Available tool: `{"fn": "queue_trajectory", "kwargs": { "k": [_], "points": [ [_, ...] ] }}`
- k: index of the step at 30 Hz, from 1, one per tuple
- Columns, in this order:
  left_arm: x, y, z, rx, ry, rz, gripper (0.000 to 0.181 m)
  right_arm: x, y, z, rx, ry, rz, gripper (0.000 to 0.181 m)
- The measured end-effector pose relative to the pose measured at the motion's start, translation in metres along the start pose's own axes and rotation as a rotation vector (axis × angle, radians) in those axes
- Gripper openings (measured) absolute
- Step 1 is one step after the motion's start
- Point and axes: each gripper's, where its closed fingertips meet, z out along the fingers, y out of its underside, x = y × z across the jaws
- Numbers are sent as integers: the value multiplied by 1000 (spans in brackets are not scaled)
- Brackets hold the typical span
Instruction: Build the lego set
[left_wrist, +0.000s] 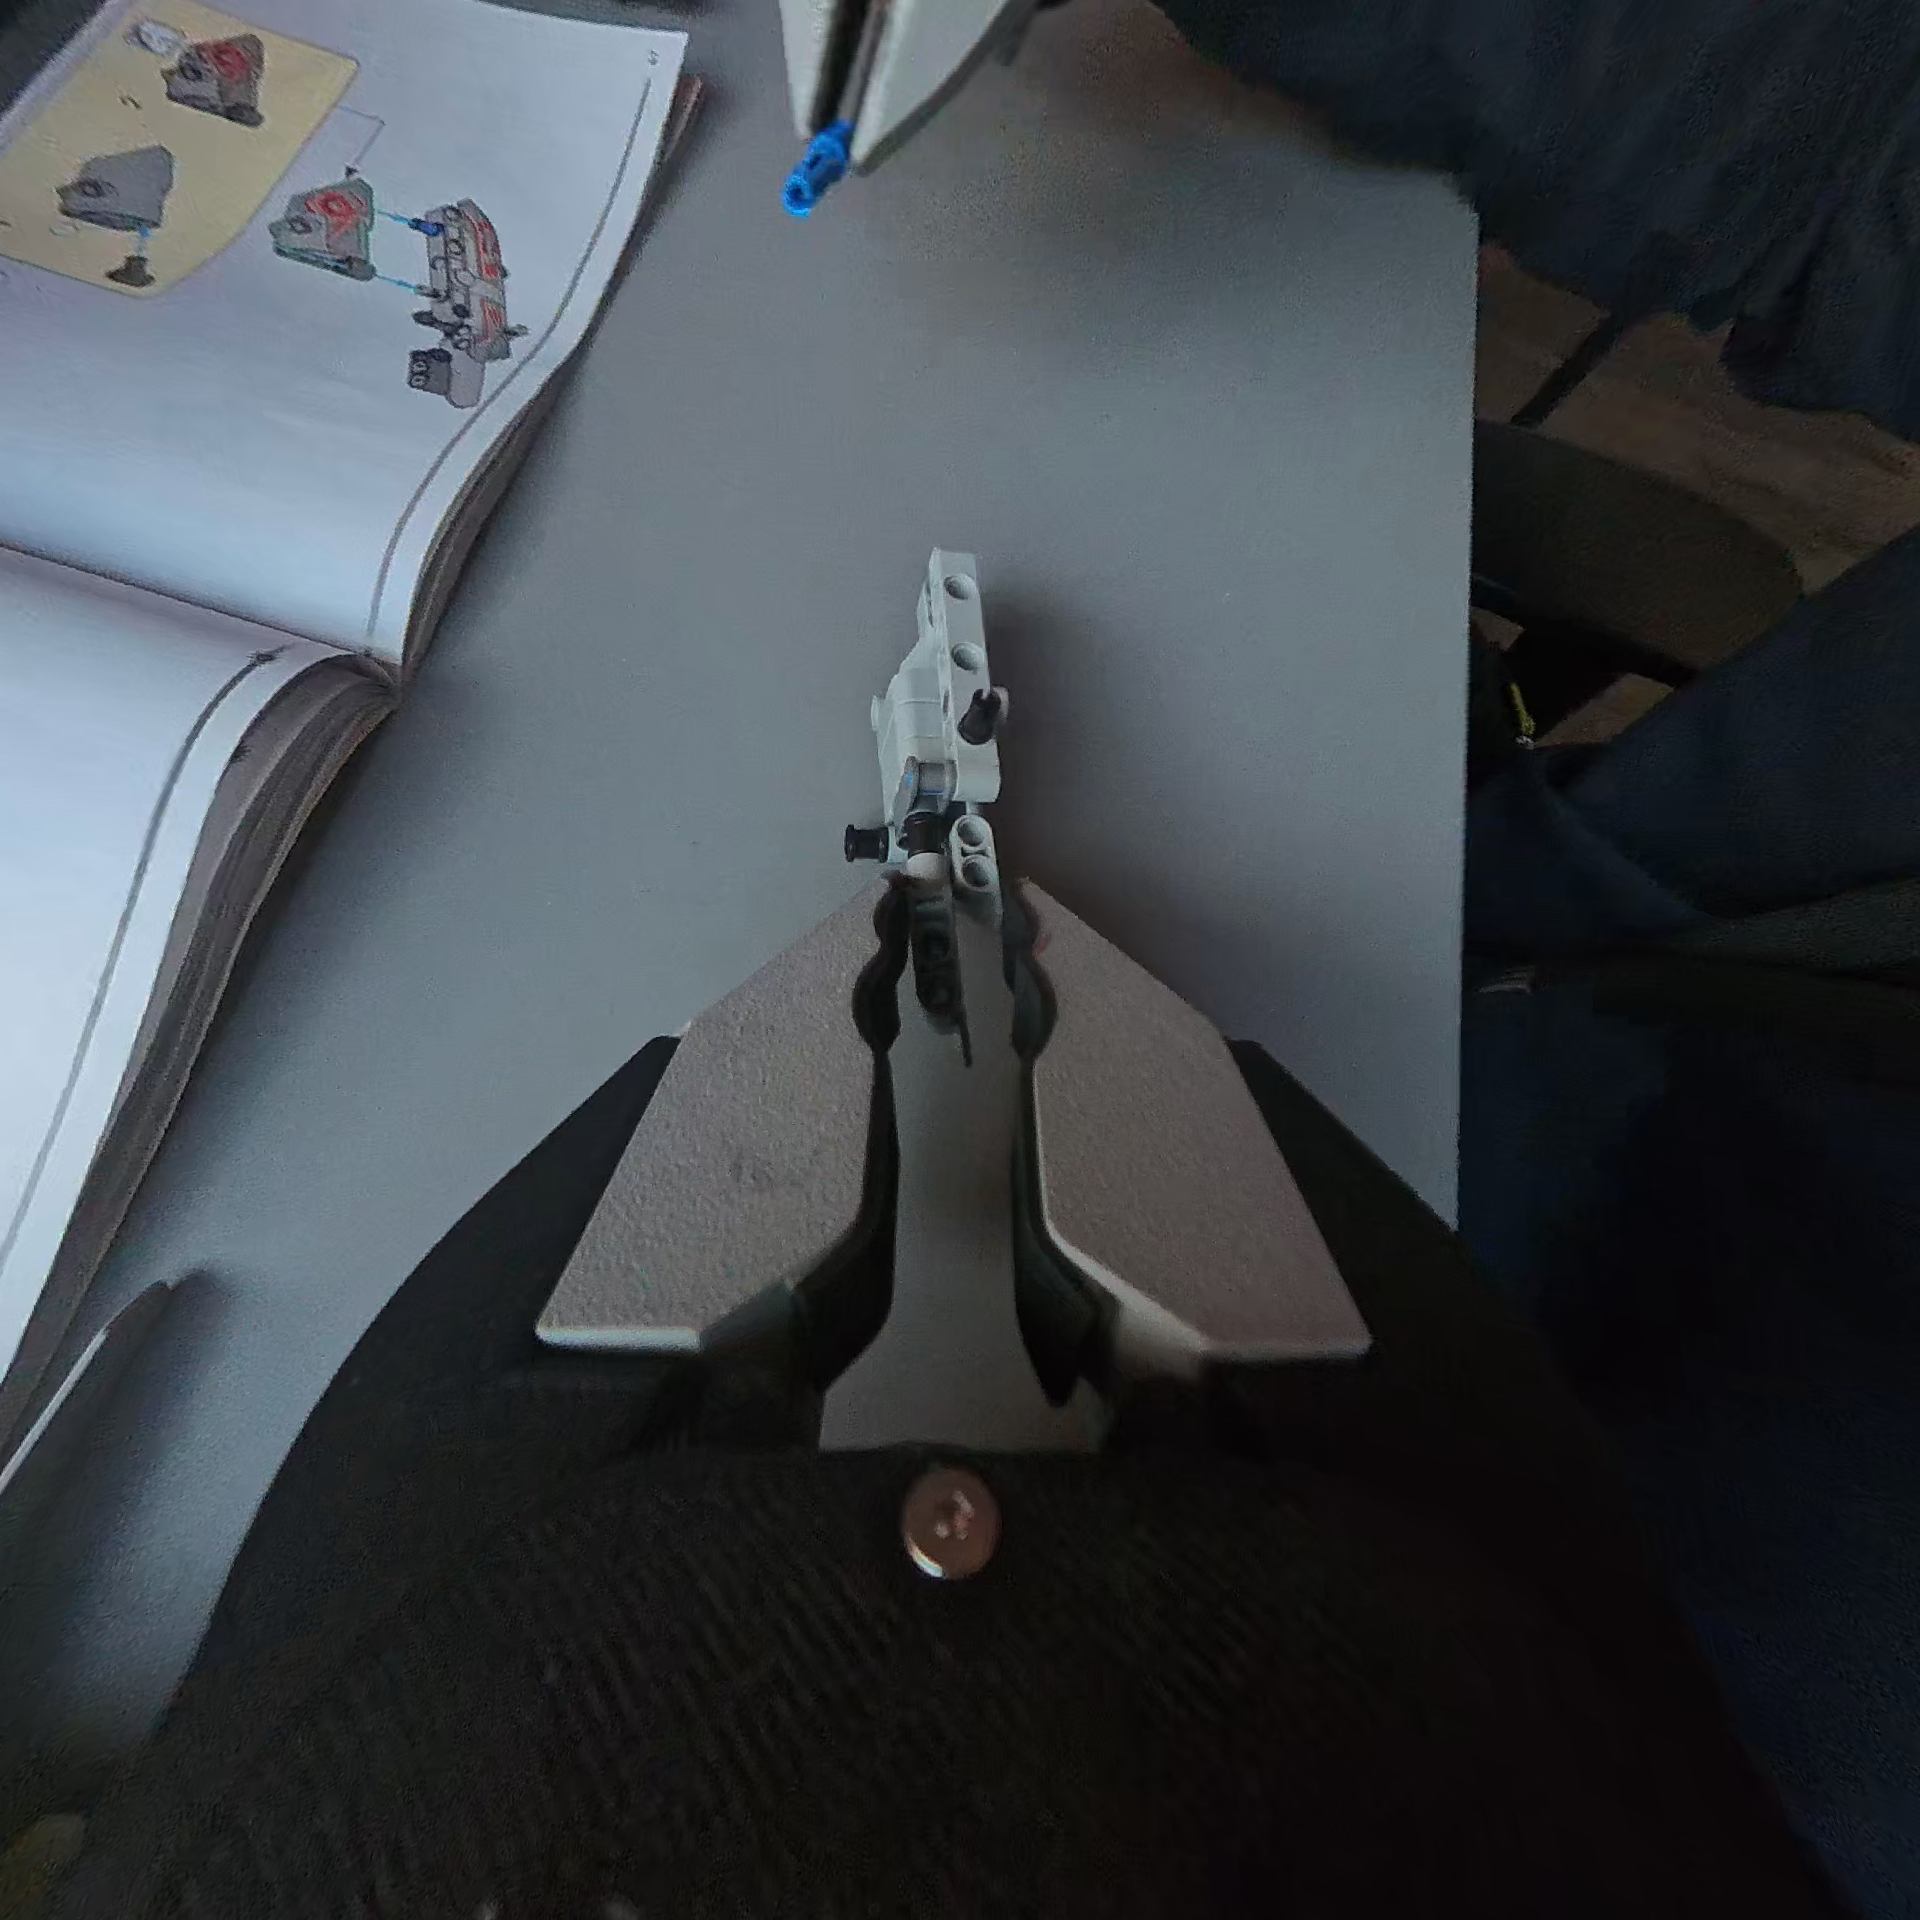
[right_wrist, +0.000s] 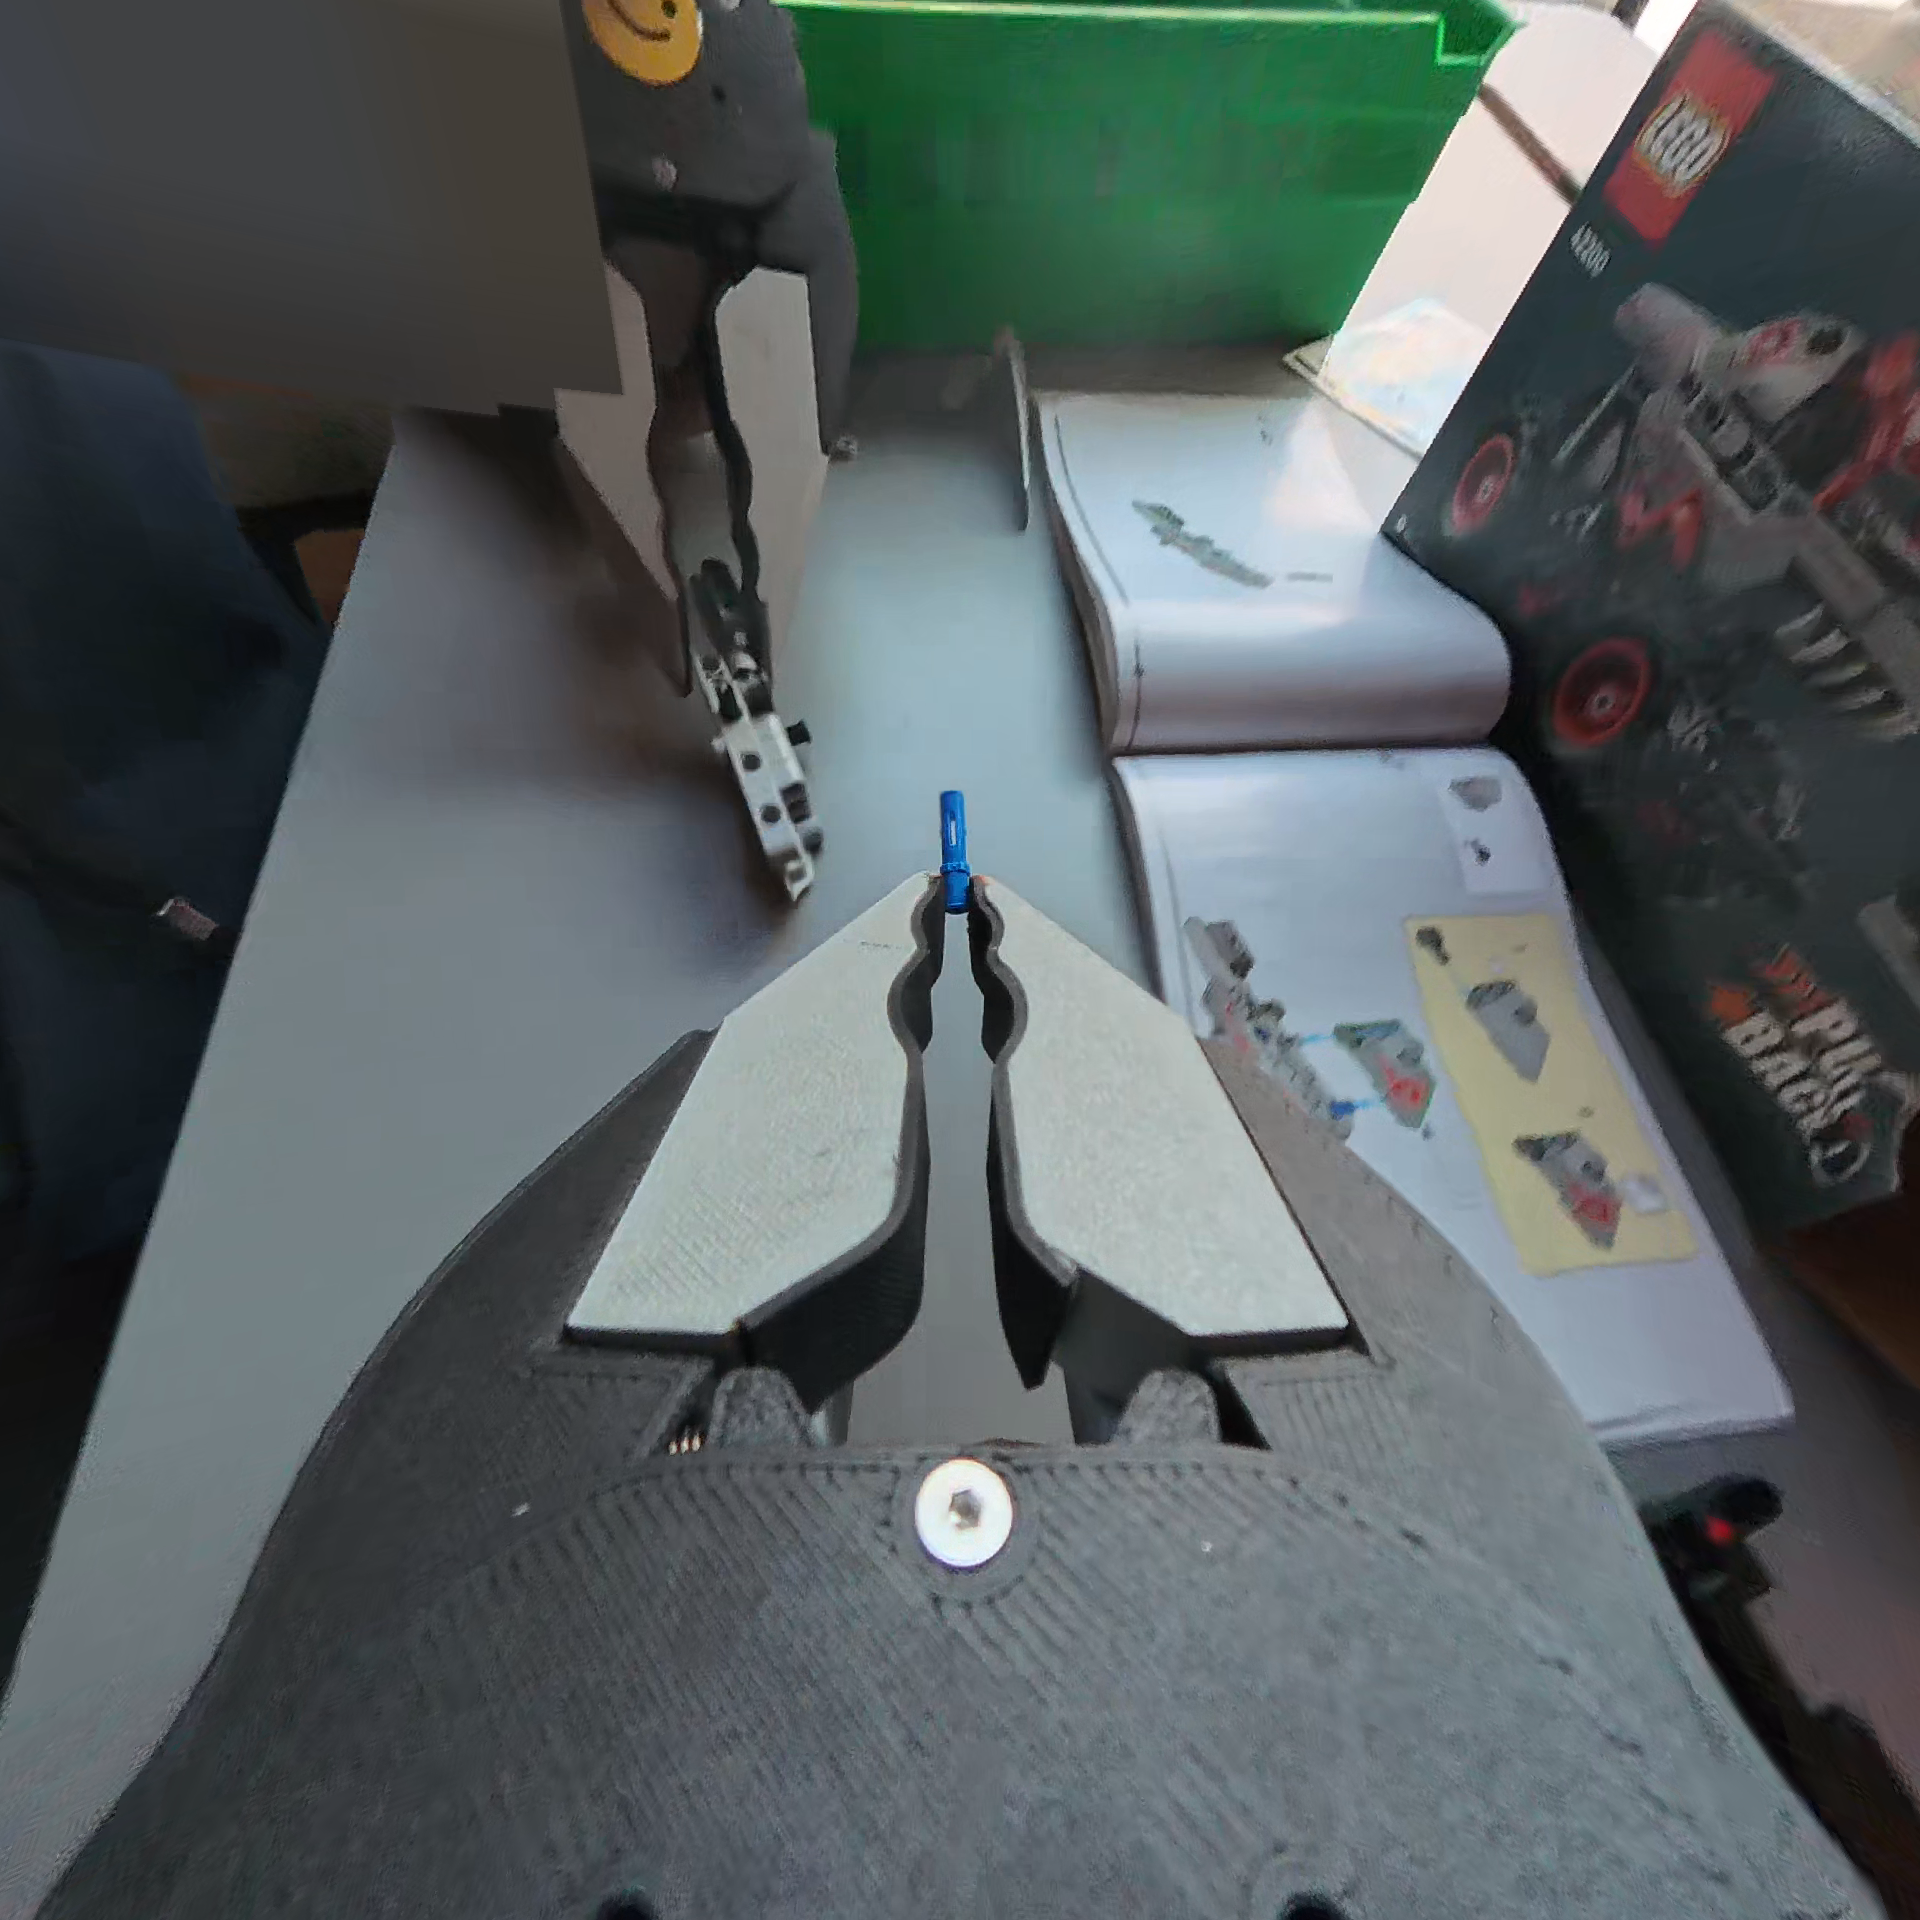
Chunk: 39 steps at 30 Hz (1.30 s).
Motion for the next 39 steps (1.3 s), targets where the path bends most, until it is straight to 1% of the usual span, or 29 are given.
{"fn": "queue_trajectory", "kwargs": {
  "k": [3,6,9,12,13,16,19,20,26,30,34,37,39],
  "points": [
    [-8,3,-4,0,-51,0,13,13,-11,14,14,3,-23,1],
    [-15,3,-10,27,-107,23,13,14,-15,25,19,-18,-31,1],
    [-13,5,-11,35,-95,9,13,13,-12,34,17,-38,-30,1],
    [-12,1,-12,47,-86,-17,14,10,-8,39,19,-64,-12,1],
    [-13,-1,-13,56,-93,-14,14,9,-6,40,13,-73,-6,1],
    [-19,-5,-18,76,-147,10,22,8,-2,41,-2,-81,3,1],
    [-20,-7,-20,87,-157,6,17,7,-2,38,2,-72,4,1],
    [-21,-6,-19,82,-161,10,18,6,-3,37,4,-65,3,1],
    [-10,-12,-19,110,-122,60,28,-2,-4,31,-2,-45,2,1],
    [-12,-19,-21,134,-176,158,29,-14,-11,33,-20,-55,83,1],
    [6,-28,-12,135,-166,278,26,-39,-10,46,-114,-125,175,1],
    [13,-37,-7,117,-241,415,24,-56,-10,51,-156,-187,234,0],
    [18,-40,-2,104,-265,481,23,-63,-10,51,-167,-208,273,1]
  ]
}}
